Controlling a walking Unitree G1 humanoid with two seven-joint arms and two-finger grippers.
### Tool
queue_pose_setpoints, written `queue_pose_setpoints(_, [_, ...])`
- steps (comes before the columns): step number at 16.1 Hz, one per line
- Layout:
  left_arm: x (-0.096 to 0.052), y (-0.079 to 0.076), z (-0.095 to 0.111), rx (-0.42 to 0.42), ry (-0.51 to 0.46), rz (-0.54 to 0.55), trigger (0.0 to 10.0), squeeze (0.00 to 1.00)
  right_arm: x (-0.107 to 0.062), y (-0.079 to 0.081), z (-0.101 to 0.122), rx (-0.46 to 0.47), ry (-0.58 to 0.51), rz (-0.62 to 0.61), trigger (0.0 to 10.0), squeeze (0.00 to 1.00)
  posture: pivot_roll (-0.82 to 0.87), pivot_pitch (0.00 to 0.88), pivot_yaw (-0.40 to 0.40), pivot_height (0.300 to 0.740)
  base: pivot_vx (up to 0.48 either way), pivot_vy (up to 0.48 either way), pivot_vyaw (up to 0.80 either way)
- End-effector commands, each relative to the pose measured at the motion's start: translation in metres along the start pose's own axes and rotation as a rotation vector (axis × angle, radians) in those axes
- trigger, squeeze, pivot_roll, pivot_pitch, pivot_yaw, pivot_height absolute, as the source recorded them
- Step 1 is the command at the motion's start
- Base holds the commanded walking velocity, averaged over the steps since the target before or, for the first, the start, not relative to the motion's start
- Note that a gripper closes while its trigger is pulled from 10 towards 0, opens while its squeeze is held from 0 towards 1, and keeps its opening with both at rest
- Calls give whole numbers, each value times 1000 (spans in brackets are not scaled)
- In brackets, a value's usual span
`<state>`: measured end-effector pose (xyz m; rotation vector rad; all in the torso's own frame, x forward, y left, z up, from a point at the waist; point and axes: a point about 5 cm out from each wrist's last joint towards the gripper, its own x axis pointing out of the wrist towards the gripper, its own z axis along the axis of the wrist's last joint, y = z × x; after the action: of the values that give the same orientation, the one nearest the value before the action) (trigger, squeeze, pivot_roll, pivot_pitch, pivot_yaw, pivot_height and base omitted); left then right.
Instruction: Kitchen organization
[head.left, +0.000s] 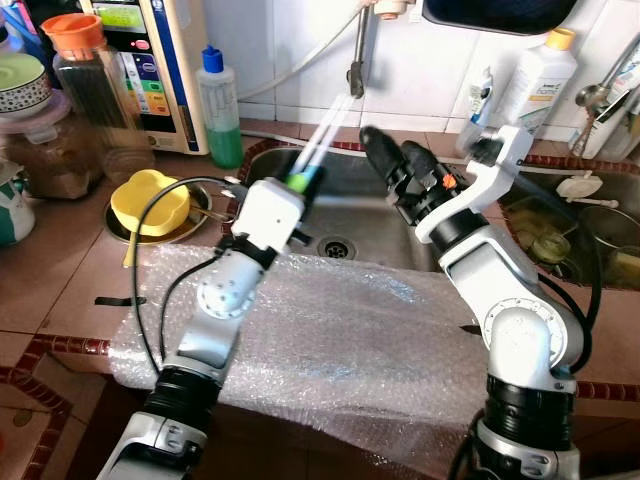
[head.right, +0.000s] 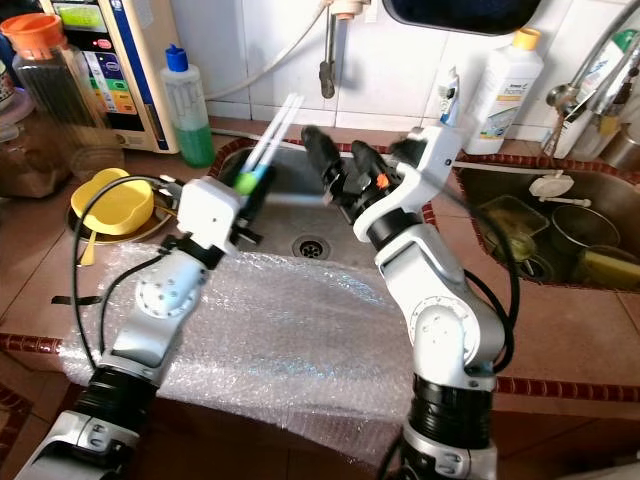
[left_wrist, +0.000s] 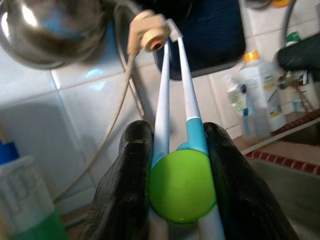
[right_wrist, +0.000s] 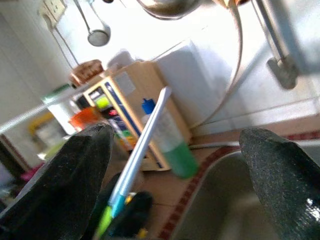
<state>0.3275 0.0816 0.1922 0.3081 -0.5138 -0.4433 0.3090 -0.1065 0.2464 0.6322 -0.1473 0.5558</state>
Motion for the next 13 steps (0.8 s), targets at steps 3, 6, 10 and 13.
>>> queue_pose_setpoints(3, [6, -13, 16, 37, -90, -68, 2196, 0, 3, 3, -2, 123, 26, 42, 10000, 0, -16, 43, 2, 740, 0, 0, 0])
queue_pose_setpoints(6, [7, -21, 18, 25, -99, -104, 5490, 0, 7, 7, 0, 178, 44, 113, 10000, 0, -14, 45, 8, 740, 0, 0, 0])
queue_pose_setpoints(10, [10, -30, 29, 4, -142, -145, 7020, 0, 16, -1, 4, 116, 40, 114, 10000, 0, -3, 46, 21, 740, 0, 0, 0])
queue_pose_setpoints(13, [9, -32, 33, 0, -154, -157, 7294, 0, 21, -12, 2, 128, 37, 92, 10000, 0, 18, 45, 27, 740, 0, 0, 0])
